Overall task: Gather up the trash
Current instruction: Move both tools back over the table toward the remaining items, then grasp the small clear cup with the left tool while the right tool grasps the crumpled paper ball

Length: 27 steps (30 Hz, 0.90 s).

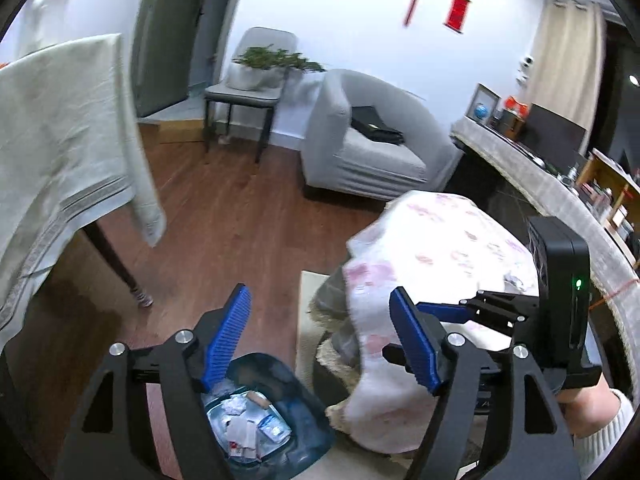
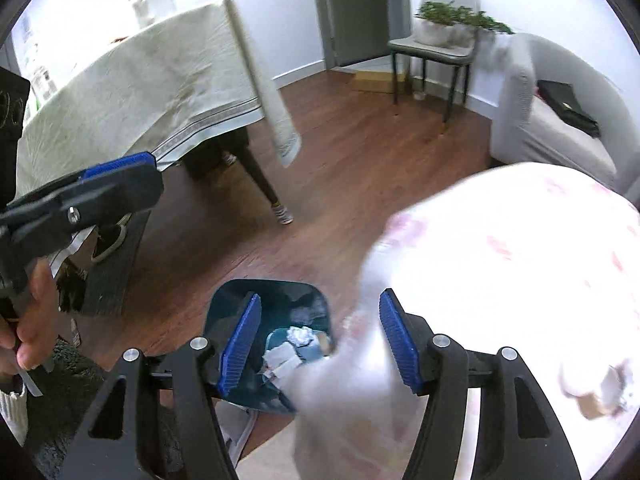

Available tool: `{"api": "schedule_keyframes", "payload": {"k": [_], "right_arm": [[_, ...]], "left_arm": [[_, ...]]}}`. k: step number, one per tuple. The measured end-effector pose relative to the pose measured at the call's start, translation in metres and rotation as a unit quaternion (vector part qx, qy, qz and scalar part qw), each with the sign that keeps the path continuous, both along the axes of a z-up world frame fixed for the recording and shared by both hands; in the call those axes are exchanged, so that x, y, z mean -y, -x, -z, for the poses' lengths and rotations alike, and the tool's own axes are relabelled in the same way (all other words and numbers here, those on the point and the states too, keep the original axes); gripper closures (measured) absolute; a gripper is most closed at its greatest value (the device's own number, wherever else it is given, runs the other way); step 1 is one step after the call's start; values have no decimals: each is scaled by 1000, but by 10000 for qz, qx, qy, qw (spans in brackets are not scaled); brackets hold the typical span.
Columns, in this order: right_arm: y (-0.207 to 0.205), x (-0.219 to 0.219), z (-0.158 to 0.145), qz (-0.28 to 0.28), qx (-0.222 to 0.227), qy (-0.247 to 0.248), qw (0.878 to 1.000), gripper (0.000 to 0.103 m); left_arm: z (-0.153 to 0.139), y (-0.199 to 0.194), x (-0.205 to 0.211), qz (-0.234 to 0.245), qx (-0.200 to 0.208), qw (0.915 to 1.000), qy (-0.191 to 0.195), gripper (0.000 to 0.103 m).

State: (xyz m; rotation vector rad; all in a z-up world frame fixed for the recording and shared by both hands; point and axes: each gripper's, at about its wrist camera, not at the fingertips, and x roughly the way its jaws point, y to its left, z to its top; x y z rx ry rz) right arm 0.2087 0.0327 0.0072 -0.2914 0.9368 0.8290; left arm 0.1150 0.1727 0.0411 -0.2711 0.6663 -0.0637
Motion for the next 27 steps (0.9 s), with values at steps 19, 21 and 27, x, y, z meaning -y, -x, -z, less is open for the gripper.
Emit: {"api": "schedule_keyframes", "payload": {"k": [19,21,27], "right_arm": [[-28,130,-33,973,413,-144,9943,39],[-30,141,-34,1066,450,-127,9932,39],[-37,178,-34,1375,461,-116,9894,39]], "left_arm": [[28,-58,116,857,-306,9956,-245,25],[32,-63,126,951,-336,9945,-296,25],[48,-78,163,1217,-529,9902,-442,25]]}}
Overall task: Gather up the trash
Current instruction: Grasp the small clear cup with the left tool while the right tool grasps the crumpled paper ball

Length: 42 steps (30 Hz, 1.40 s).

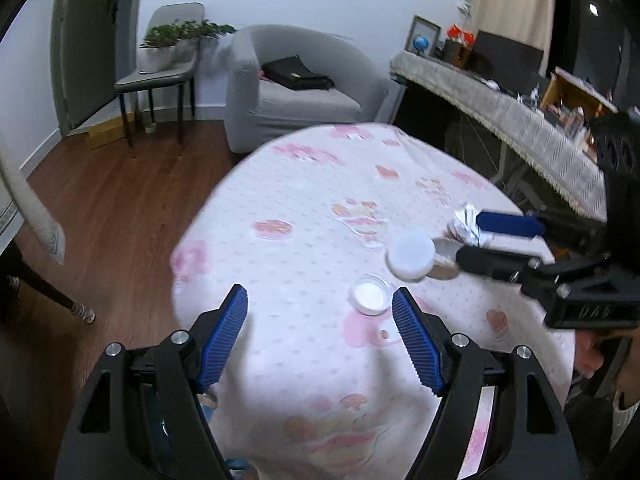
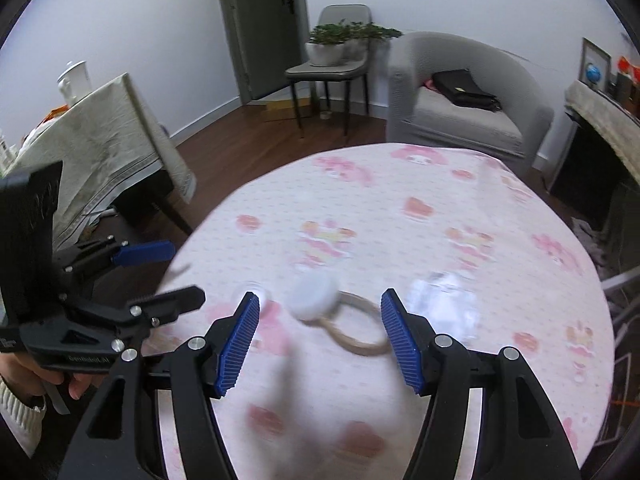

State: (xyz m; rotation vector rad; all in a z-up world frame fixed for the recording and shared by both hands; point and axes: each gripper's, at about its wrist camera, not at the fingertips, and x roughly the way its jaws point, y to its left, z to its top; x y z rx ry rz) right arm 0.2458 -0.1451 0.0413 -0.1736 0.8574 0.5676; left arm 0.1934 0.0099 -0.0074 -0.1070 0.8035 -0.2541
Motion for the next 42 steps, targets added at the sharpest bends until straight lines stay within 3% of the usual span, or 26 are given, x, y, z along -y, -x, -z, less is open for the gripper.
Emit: {"api": "schedule_keyframes", "payload": {"k": [6,10,11,13,14,37,42], "right_arm": [[-6,33,-2,270,9,-46,9996,38],[-11,51,1,427,-54,-71,9990,36],[-12,52,3,444,-82,-59,9990,36],[-14,56,7,476,-115,0,9988,36],[-13,58,7,483,-115,6,9988,36],[-41,52,24,703,-236,197,9971,36],[-48,49,29,788,-344,183,9961,50]], "left_arm": [[18,-13,30,209,-173,9992,-287,26],[24,-21,42,231,-124,9985,-475,32],[24,-23,43,214,-113,9985,-494,37],[23,-26,45,221,-98,9986,-470,66],[24,-27,46,235,-102,9986,-465,70],[13,-18,29,100,-8,9995,-283,70],[9,-13,17,30,24,9996,-265,70]]}}
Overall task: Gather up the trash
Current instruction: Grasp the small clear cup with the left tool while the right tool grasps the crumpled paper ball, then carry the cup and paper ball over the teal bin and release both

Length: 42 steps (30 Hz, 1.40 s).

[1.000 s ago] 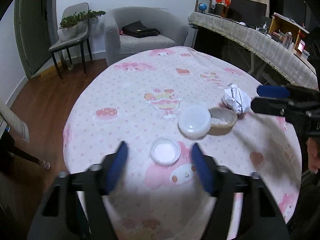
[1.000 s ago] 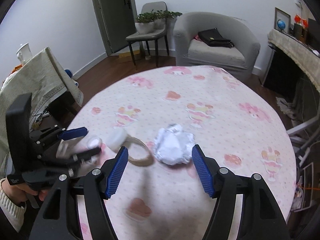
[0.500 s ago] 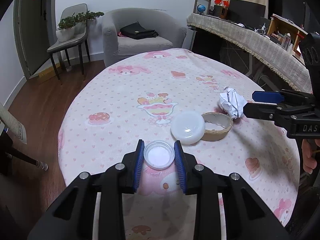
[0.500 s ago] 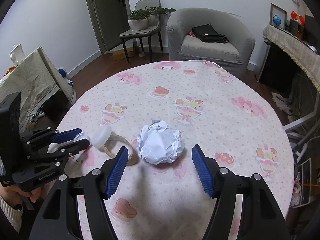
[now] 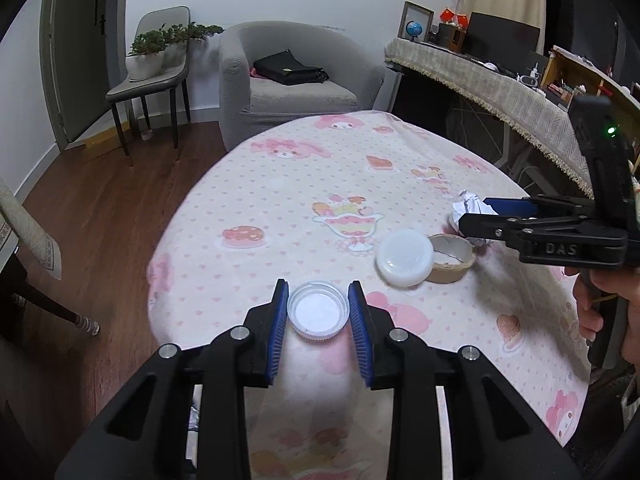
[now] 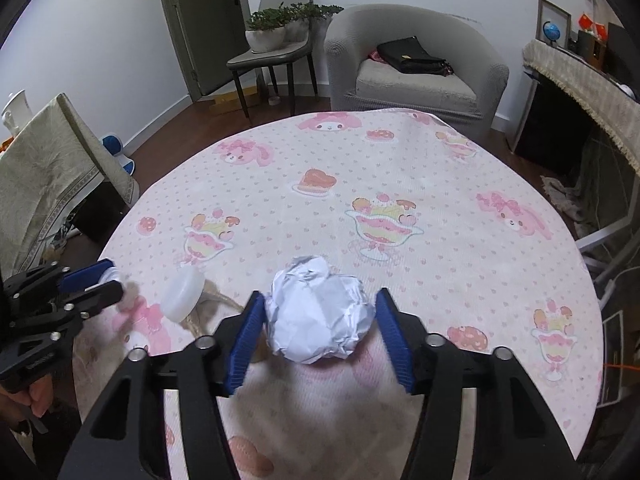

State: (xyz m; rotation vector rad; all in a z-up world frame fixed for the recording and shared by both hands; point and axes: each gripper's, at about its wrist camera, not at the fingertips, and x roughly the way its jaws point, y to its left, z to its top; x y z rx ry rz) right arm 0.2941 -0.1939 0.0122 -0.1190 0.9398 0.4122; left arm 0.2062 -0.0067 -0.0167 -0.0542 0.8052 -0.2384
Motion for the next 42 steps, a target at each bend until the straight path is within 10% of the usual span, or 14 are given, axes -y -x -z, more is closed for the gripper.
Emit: {"api": "schedule_keyframes", "payload": {"k": [42], "right_arm": [[56,-184,-37,-1477,574,-104,9873,53]], "left_arm": [[27,72,-188,-1537,-402,9873,32,70]]}}
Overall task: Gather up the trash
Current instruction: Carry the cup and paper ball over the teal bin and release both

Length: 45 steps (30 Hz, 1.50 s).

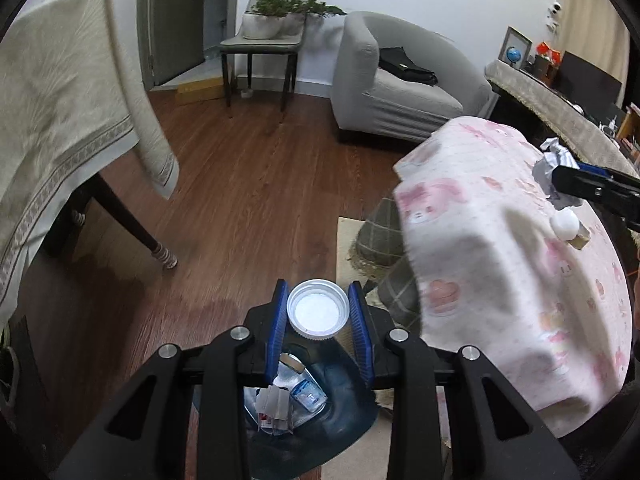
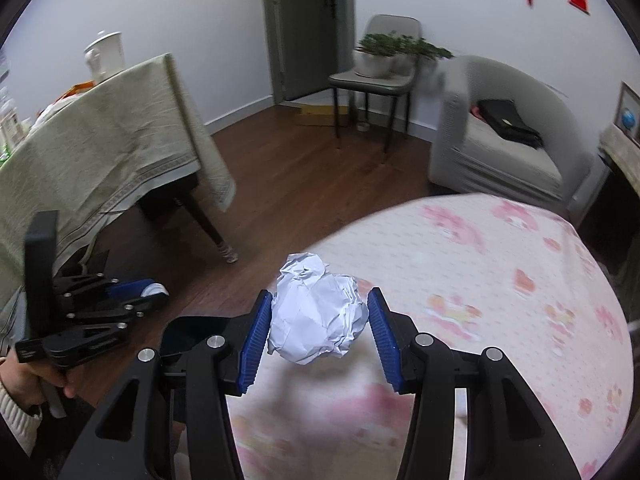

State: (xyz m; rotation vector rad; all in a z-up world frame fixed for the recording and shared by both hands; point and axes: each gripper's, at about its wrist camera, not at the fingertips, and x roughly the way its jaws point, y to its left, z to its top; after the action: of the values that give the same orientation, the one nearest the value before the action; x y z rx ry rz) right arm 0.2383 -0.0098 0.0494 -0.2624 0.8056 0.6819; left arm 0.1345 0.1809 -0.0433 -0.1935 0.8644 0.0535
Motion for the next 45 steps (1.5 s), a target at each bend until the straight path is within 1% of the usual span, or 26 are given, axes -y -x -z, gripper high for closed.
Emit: {"api": "schedule_keyframes", "payload": {"k": [4,7,12,16,21,27,29,31,33,34,35,40,45], "right_arm": [[10,-24,-2,-225,25,-22,9997,53],[17,-43,1,-417,3,8,9991,53],[25,-70,8,-670,-51,78,9977,53],[29,-85,13,-796,-85,103,9967,53],[31,-102,20,-918,-163,135,9956,53],[35,-125,36,-1071,-328,278,9933,53],[37,-131,42,-1126,-387,340,9923,53],[38,-137,48,-1162,-452,408,9914,53],[39,-144,56,-1196,-535,501,9901,53],[40,-147,60,-1207,-558,536,9897,53],[40,-150,64,-1223,-590,579,9890,53],[44,-162,85,-1282,-769,792,9856,53],[49,-173,109,-1350,-965,1067,9804,53]], "left_arm": [[15,4,-13,-96,-176,9998,58,70],[28,6,-20,-133,-344,9993,-3,70],[53,11,-33,-185,-624,9979,41,70],[69,14,-39,-152,-823,9964,99,70],[87,20,-45,-96,-1073,9941,78,70],[109,25,-53,-75,-1469,9891,62,70],[111,28,-56,-104,-1499,9886,69,69],[113,30,-60,-111,-1517,9883,65,63],[112,32,-63,-136,-1501,9886,66,60],[111,33,-66,-148,-1484,9888,92,56],[109,34,-67,-165,-1458,9891,116,55],[95,40,-73,-232,-1226,9921,81,50],[79,47,-84,-362,-914,9949,203,48]]}}
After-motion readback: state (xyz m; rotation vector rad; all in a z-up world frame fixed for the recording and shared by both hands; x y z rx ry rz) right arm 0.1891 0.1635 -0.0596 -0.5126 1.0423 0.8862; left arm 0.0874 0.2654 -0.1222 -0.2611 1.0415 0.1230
